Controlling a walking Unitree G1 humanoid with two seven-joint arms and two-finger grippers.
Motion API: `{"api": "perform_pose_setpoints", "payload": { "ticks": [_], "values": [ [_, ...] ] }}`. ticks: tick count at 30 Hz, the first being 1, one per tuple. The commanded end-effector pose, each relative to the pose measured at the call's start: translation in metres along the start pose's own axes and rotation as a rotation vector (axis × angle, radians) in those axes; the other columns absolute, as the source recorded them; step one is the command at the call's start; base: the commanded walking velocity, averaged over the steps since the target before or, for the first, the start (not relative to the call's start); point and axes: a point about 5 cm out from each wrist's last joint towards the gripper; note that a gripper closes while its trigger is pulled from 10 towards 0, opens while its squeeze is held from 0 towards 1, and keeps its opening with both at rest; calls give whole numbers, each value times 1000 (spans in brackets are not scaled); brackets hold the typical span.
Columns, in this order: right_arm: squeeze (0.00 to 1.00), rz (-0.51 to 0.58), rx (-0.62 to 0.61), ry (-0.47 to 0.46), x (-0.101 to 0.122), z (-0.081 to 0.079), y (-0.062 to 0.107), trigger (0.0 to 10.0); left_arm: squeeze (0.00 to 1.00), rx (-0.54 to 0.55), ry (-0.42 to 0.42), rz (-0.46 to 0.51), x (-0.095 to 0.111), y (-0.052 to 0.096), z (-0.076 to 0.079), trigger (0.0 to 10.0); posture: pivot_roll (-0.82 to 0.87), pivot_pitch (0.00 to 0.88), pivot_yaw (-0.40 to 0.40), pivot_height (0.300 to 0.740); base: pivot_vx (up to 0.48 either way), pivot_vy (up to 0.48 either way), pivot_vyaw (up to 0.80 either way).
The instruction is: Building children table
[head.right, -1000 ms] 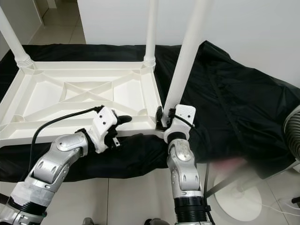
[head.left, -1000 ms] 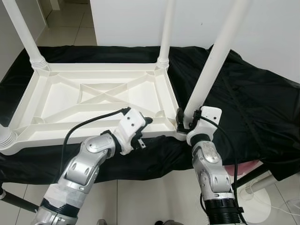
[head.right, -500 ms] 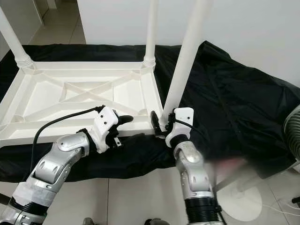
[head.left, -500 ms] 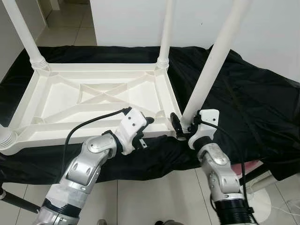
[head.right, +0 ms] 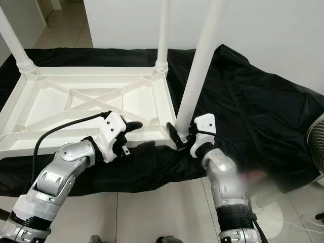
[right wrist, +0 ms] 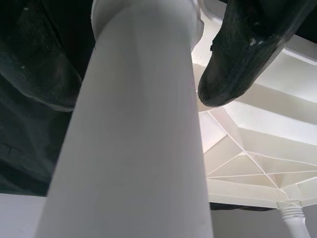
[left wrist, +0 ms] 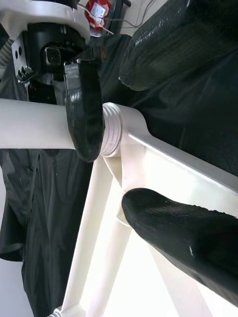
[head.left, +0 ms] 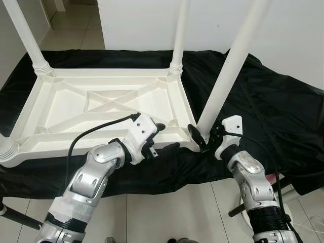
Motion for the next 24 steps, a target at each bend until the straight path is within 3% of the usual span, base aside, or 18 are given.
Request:
{"api": "perform_pose_setpoints", "payload": {
  "ticks": [1,7,8,9,10,11,12,13,16,17,18,19,24],
  "values": [
    [0,-5,31,17,-1,1,-1,10000,0,10,23,-12,-4,-2,2,10000,-52,76,-30,740,0,0,0],
    [0,-30,118,79,1,1,-14,10000,0,-29,-3,-11,-3,-11,10,10000,-51,78,-33,740,0,0,0],
    [0,-39,140,95,1,1,-17,8745,0,-35,-3,-4,-2,-13,12,10000,-48,78,-38,740,0,0,0],
    [0,-39,140,95,1,1,-17,8745,0,-35,-3,-4,-2,-13,12,10000,-48,78,-38,740,0,0,0],
    [0,-46,152,105,0,1,-18,7255,0,-35,3,4,-2,-15,13,10000,-48,78,-38,740,0,0,0],
    [0,-47,157,106,0,1,-19,6471,0,-31,10,7,-3,-18,15,10000,-44,78,-43,740,0,0,0],
    [0,-47,157,106,0,1,-19,6471,0,-31,10,7,-3,-18,15,10000,-44,78,-43,740,0,0,0],
    [0,-49,161,107,0,2,-19,4549,0,-30,15,8,-6,-21,17,10000,-43,78,-46,740,0,0,0],
    [0,-49,162,106,0,2,-19,3725,0,-30,18,6,-8,-22,20,10000,-46,80,-47,740,0,0,0],
    [0,-48,165,102,0,3,-18,706,0,-28,32,12,-8,-23,22,10000,-46,80,-47,740,0,0,0],
    [0,-48,165,102,0,3,-18,706,0,-28,32,12,-8,-23,22,10000,-46,80,-47,740,0,0,0],
    [0,-48,168,100,-1,3,-17,0,0,-28,40,16,-7,-23,23,10000,-45,83,-46,740,0,0,0],
    [0,-55,166,98,-5,4,-14,0,0,-34,40,17,-7,-22,24,10000,-45,84,-47,740,0,0,0]
  ]
}}
Point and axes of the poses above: a point about 5 cm out from each wrist's last joint towards the gripper, its own y axis pointing back from the gripper into the wrist, its own x axis along the axis of the wrist's last joint, z = x × y, and after that the axes turned 10 degrees about -y, right-handed
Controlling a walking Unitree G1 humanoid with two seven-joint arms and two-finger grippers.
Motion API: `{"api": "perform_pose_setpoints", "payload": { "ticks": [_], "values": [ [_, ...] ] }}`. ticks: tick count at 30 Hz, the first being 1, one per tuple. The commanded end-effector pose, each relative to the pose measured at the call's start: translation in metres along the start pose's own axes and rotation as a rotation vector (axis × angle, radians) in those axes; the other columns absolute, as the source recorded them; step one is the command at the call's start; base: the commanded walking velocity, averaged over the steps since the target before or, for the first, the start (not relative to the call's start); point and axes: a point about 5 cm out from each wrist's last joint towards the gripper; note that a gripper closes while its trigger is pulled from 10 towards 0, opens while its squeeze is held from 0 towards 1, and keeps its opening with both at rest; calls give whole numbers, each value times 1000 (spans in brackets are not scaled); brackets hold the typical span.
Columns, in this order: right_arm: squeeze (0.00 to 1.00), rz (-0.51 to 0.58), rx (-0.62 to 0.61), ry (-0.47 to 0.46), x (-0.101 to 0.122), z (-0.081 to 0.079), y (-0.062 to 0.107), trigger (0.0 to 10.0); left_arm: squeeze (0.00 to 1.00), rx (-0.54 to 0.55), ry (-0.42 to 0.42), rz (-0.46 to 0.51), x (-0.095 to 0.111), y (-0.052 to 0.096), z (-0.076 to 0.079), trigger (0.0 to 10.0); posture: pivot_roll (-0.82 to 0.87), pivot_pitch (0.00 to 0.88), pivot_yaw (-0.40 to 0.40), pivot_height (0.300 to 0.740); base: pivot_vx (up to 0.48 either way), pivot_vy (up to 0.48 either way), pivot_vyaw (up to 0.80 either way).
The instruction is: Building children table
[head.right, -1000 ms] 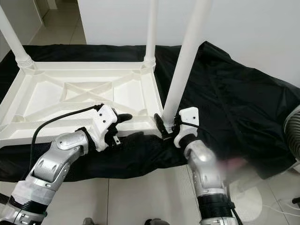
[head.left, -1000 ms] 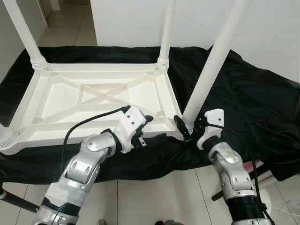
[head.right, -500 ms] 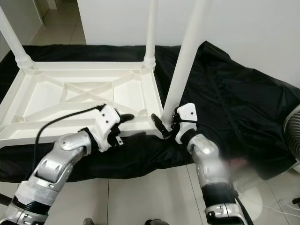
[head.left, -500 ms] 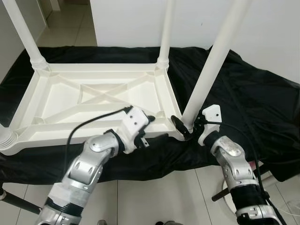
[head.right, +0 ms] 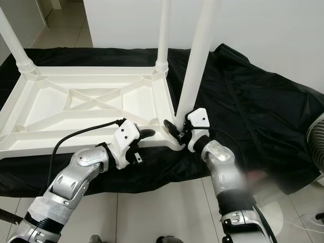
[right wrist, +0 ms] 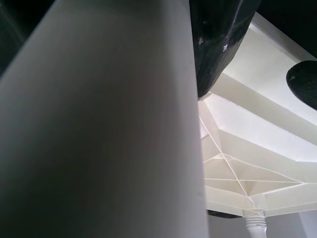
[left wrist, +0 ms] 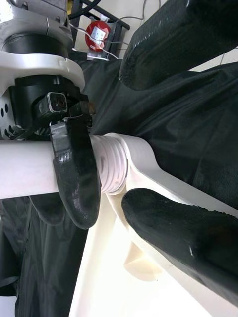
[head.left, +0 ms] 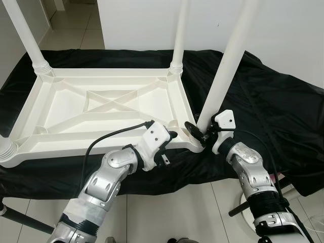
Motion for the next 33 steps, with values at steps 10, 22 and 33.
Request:
{"api": "perform_pose_setpoints", "payload": {
  "ticks": [10,22,33],
  "values": [
    [0,-29,-105,-23,-13,0,9,10000,0,36,-17,-31,-4,4,-3,10000,-56,87,-43,740,0,0,0],
    [0,-13,-527,-167,-20,-24,7,10000,0,50,-19,-45,-8,9,-5,10000,-52,78,-55,740,0,0,0],
    [0,50,-736,-257,-24,-47,7,10000,0,61,-30,-54,-9,11,-10,10000,-49,65,-64,740,0,0,0]
  ]
}}
Point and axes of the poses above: a point about 5 cm out from each wrist's last joint towards the gripper, its own y axis pointing back from the gripper into the wrist, its own x axis along the axis of the wrist's last joint, z = x × y, and after that the axes turned 10 degrees about -y, right-handed
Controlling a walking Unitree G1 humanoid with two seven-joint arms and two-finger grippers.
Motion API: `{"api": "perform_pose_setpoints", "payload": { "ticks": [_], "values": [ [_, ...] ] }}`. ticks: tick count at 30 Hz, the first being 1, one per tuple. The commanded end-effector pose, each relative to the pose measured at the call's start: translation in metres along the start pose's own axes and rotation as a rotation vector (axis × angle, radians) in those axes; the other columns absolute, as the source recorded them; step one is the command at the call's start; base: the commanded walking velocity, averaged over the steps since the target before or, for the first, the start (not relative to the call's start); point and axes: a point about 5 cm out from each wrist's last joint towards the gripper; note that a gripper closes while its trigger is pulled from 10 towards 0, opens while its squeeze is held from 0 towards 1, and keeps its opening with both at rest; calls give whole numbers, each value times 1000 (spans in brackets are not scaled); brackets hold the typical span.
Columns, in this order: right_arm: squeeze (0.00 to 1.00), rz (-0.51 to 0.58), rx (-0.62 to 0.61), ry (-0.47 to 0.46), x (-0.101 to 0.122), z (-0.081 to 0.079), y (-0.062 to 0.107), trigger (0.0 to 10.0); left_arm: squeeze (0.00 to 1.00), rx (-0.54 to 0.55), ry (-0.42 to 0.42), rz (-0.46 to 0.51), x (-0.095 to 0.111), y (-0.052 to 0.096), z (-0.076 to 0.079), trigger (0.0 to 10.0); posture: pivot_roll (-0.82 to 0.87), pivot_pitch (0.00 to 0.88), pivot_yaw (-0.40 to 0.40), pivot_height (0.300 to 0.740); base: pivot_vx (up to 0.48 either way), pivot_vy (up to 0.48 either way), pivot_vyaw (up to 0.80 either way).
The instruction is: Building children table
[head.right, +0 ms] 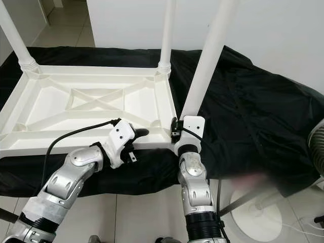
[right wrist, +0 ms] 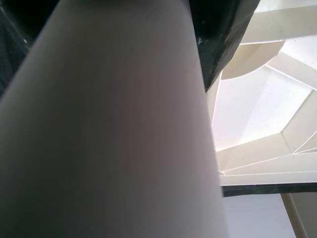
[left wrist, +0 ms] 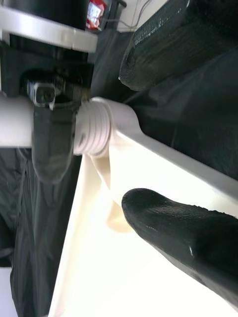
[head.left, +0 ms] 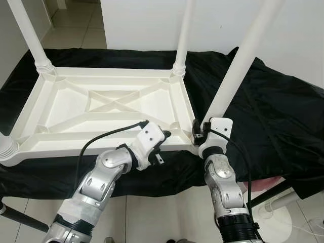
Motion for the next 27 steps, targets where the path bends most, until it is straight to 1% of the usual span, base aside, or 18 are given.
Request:
{"api": "perform_pose_setpoints", "payload": {
  "ticks": [1,4,9,10,11,12,16,19,22,24,25,27],
  "values": [
    [0,-81,-59,-36,-18,4,8,10000,0,25,4,-11,-3,-1,-1,10000,-49,65,-64,740,0,0,0],
    [0,-80,-49,-36,-17,2,9,10000,0,25,4,-10,-2,-1,-1,10000,-49,65,-64,740,0,0,0],
    [0,-61,-68,-33,-11,5,9,10000,0,33,2,-12,-3,0,-3,10000,-50,52,-71,740,0,0,0],
    [851,-53,-74,-32,-10,6,9,10000,0,41,1,-14,-3,1,-4,10000,-48,49,-73,740,0,0,0],
    [851,-53,-74,-32,-10,6,9,10000,0,41,1,-14,-3,1,-4,10000,-48,49,-73,740,0,0,0],
    [1000,-38,-63,-51,-7,5,10,10000,0,51,3,-14,-3,2,-5,10000,-48,49,-75,740,0,0,0],
    [1000,-13,-38,-70,-2,3,11,10000,0,64,7,-15,-3,4,-7,10000,-46,44,-77,740,0,0,0],
    [1000,-2,-33,-55,-1,3,10,10000,0,65,5,-17,-4,4,-7,10000,-46,44,-77,740,0,0,0],
    [1000,-1,-23,-64,0,4,10,10000,0,65,5,-17,-4,4,-7,10000,-47,38,-75,740,0,0,0],
    [1000,-2,9,-80,0,6,9,10000,0,64,4,-17,-4,4,-8,10000,-49,31,-73,740,0,0,0],
    [965,-3,53,-82,1,7,8,10000,0,64,3,-17,-4,4,-8,10000,-51,27,-73,740,0,0,0],
    [965,-3,53,-82,1,7,8,10000,0,64,3,-17,-4,4,-8,10000,-51,27,-73,740,0,0,0]
  ]
}}
Point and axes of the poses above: a point about 5 cm out from each wrist's last joint towards the gripper, its own y axis pointing back from the gripper into the wrist, its own x axis along the axis of the wrist's last joint, z = x × y, and after that the axes turned 10 degrees about -y, right-handed
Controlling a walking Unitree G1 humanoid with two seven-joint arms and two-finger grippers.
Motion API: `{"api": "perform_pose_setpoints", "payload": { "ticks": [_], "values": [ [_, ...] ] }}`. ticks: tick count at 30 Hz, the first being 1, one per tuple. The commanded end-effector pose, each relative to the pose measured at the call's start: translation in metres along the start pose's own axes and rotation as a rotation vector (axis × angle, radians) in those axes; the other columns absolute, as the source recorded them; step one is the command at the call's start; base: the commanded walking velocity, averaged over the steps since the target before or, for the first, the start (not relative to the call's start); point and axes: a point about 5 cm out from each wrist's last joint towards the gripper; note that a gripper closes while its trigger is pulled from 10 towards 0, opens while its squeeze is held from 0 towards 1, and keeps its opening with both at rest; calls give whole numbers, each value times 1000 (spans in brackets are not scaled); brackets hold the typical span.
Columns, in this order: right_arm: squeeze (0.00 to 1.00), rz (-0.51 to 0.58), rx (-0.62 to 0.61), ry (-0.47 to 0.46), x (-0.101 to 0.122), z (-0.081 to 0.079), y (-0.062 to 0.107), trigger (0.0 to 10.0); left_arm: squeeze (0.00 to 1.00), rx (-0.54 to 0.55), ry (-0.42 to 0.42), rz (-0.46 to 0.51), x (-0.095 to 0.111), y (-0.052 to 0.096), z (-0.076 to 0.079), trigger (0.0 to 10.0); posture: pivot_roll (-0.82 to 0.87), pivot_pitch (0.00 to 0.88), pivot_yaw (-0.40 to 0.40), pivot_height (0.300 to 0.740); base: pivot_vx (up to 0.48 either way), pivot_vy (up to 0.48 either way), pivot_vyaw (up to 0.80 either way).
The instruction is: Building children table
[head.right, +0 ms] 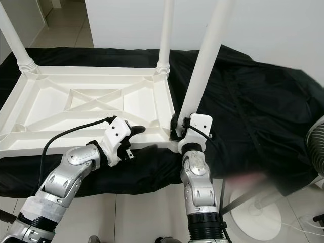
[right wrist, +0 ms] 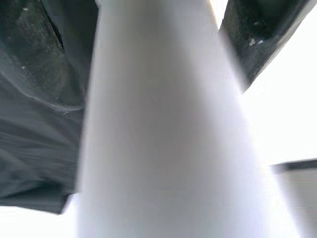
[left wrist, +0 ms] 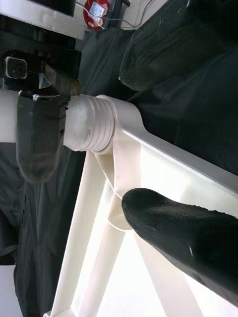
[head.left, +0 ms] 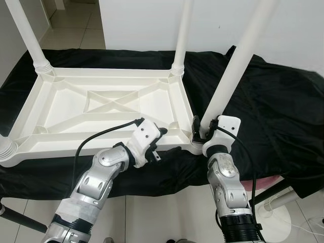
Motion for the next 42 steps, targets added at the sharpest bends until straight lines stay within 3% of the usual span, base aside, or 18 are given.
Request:
{"api": "perform_pose_setpoints", "payload": {
  "ticks": [1,2,8,10,14,16,17,27,28,29,30,32,33,42],
  "values": [
    [965,-19,22,-22,-5,3,5,10000,0,37,-2,-12,-2,-1,-3,10000,-51,27,-73,740,0,0,0],
    [0,-15,81,-1,-2,7,4,10000,0,40,-5,-13,-2,0,-4,10000,-52,23,-70,740,0,0,0],
    [0,-25,231,28,3,15,-2,10000,0,51,-9,-17,-3,1,-9,10000,-55,21,-70,740,0,0,0],
    [0,-49,334,39,8,20,-10,10000,0,37,-21,-15,-2,-1,-8,10000,-53,20,-71,740,0,0,0],
    [0,-62,394,45,11,23,-15,10000,0,29,-23,-12,-1,-2,-7,10000,-54,22,-67,740,0,0,0],
    [0,-79,455,86,9,23,-14,10000,0,30,-23,-14,-1,-1,-7,10000,-54,23,-65,740,0,0,0],
    [0,-119,545,126,5,24,-13,10000,0,34,-23,-19,-2,-1,-8,10000,-53,25,-63,740,0,0,0],
    [0,-204,663,175,0,27,-20,10000,0,43,-26,-22,-2,1,-12,10000,-51,38,-53,740,0,0,0],
    [0,-216,674,188,0,29,-23,9020,0,43,-26,-22,-2,1,-12,10000,-52,42,-50,740,0,0,0],
    [0,-222,677,195,0,31,-26,9020,0,43,-26,-23,-2,1,-13,10000,-51,44,-49,740,0,0,0],
    [0,-232,681,198,0,33,-27,3686,0,42,-27,-22,-1,1,-13,10000,-51,44,-49,740,0,0,0],
    [0,-232,681,198,0,33,-27,3686,0,42,-27,-22,-1,1,-13,10000,-51,44,-49,740,0,0,0],
    [0,-244,677,211,1,39,-30,0,0,43,-27,-21,-1,0,-13,10000,-52,51,-47,740,0,0,0],
    [0,-249,645,198,3,55,-33,0,0,50,-25,-20,0,0,-14,10000,-54,59,-47,740,0,0,0]
  ]
}}
Point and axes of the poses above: a point about 5 cm out from each wrist's last joint towards the gripper, its own y axis pointing back from the gripper into the wrist, its own x axis along the axis of the wrist's last joint, z = x × y, and after that the axes turned 10 degrees about -y, right-handed
